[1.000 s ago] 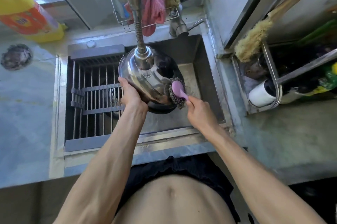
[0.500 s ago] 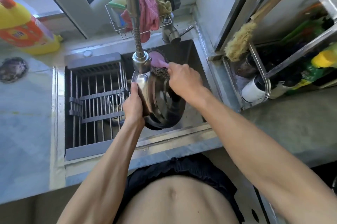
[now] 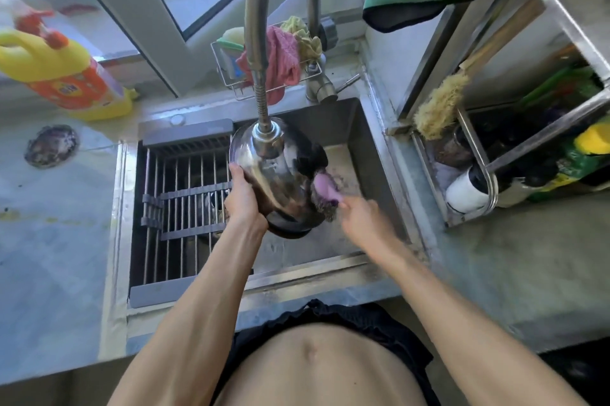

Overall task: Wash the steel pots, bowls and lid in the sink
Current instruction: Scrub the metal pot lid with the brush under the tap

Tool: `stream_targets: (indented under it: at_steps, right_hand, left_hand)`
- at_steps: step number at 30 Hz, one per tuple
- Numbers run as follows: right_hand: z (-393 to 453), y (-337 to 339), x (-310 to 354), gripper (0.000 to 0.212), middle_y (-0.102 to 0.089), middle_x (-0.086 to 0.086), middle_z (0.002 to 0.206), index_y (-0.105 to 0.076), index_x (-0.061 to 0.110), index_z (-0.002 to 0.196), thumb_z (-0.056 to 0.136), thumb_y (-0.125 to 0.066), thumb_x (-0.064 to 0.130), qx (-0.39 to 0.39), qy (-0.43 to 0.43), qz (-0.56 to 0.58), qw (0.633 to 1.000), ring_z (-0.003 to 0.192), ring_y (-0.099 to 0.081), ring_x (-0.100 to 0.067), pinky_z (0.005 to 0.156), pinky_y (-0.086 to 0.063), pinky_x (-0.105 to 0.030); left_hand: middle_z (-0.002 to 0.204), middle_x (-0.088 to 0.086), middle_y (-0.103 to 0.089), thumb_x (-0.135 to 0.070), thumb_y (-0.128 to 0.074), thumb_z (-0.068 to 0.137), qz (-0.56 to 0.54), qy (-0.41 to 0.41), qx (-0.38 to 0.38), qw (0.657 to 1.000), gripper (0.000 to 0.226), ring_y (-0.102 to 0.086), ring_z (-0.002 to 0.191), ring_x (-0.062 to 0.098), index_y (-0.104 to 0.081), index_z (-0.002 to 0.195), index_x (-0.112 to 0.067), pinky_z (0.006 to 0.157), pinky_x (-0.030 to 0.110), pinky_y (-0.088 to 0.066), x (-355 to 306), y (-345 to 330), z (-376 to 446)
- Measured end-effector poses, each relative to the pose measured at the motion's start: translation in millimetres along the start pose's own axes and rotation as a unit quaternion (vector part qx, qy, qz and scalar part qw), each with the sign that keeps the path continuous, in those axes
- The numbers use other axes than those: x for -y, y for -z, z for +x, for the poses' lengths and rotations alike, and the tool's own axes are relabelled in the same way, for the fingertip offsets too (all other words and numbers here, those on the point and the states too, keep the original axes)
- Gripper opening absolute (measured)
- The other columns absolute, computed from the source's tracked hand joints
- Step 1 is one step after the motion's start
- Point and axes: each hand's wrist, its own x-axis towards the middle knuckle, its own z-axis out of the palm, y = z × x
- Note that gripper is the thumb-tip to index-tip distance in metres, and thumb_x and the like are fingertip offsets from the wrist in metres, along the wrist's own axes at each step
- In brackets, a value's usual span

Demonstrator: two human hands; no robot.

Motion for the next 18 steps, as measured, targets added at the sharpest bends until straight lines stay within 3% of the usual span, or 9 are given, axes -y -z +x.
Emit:
stream_targets:
  at_steps: [3, 5, 7, 9, 12, 15, 18]
  right_hand:
    - [-28.3, -15.2, 3.7, 0.036, -0.054, 0.003, 0.06, -0.052, 0.032, 0.139, 0.106, -0.038, 0.025, -0.009, 0.101, 0.029, 0.994, 0.046, -0.049, -0.016, 0.043, -0.034, -0.029]
    - [-30.3, -13.9, 7.6, 0.04, -0.047, 0.007, 0.054, -0.045, 0.035, 0.144, 0.106, -0.038, 0.024, -0.035, 0.161, 0.031, 0.986, 0.039, -0.038, -0.01, 0.04, -0.031, -0.028]
    - [-27.6, -6.4, 18.2, 0.04, -0.047, 0.008, 0.058, -0.046, 0.034, 0.143, 0.106, -0.038, 0.024, -0.065, 0.202, 0.018, 0.977, 0.043, -0.04, -0.011, 0.042, -0.033, -0.029]
    - [-21.7, 1.5, 30.3, 0.037, -0.058, 0.002, 0.067, -0.049, 0.03, 0.14, 0.105, -0.038, 0.025, -0.094, 0.222, -0.01, 0.971, 0.053, -0.054, -0.02, 0.045, -0.042, -0.032]
    - [-4.3, 13.0, 44.5, 0.032, -0.067, -0.008, 0.079, -0.053, 0.024, 0.131, 0.104, -0.037, 0.026, -0.112, 0.207, -0.035, 0.971, 0.069, -0.065, -0.035, 0.055, -0.052, -0.041]
    - [18.4, 28.0, 55.6, 0.03, -0.069, -0.013, 0.084, -0.056, 0.022, 0.127, 0.103, -0.039, 0.026, -0.122, 0.194, -0.035, 0.973, 0.074, -0.067, -0.037, 0.058, -0.053, -0.042]
    - [44.1, 42.2, 57.8, 0.03, -0.068, -0.013, 0.091, -0.058, 0.02, 0.126, 0.103, -0.039, 0.024, -0.105, 0.148, -0.03, 0.983, 0.08, -0.066, -0.035, 0.058, -0.044, -0.036]
  left_hand:
    - [0.098, 0.003, -0.075, -0.073, -0.059, 0.088, 0.082, -0.032, -0.013, 0.996, 0.055, -0.072, 0.09, 0.025, -0.062, 0.09, -0.018, 0.089, 0.042, -0.058, 0.2, -13.0, -1.9]
    - [0.1, 0.005, -0.074, -0.073, -0.054, 0.09, 0.124, -0.063, -0.015, 0.99, 0.057, -0.071, 0.09, 0.023, -0.062, 0.087, -0.017, 0.09, 0.041, -0.058, 2.1, -15.8, -0.5]
    - [0.098, 0.007, -0.074, -0.073, -0.051, 0.092, 0.163, -0.082, -0.012, 0.983, 0.061, -0.07, 0.091, 0.025, -0.066, 0.084, -0.015, 0.09, 0.042, -0.058, 5.3, -16.7, 0.8]
    - [0.093, 0.006, -0.072, -0.072, -0.053, 0.091, 0.174, -0.094, -0.003, 0.98, 0.062, -0.068, 0.086, 0.025, -0.067, 0.081, -0.013, 0.08, 0.039, -0.055, 8.8, -17.1, -1.4]
    - [0.084, 0.006, -0.063, -0.067, -0.062, 0.089, 0.176, -0.098, 0.021, 0.979, 0.053, -0.057, 0.077, 0.022, -0.065, 0.076, -0.015, 0.069, 0.036, -0.045, 10.8, -14.1, -2.7]
    - [0.086, 0.006, -0.075, -0.061, -0.066, 0.089, 0.172, -0.088, 0.032, 0.981, 0.048, -0.072, 0.083, 0.026, -0.071, 0.084, -0.014, 0.083, 0.039, -0.058, 9.3, -5.3, -3.6]
    - [0.095, 0.009, -0.08, -0.057, -0.068, 0.088, 0.121, -0.05, 0.048, 0.99, 0.044, -0.076, 0.091, 0.028, -0.075, 0.098, -0.014, 0.09, 0.045, -0.06, 8.9, 6.5, -8.2]
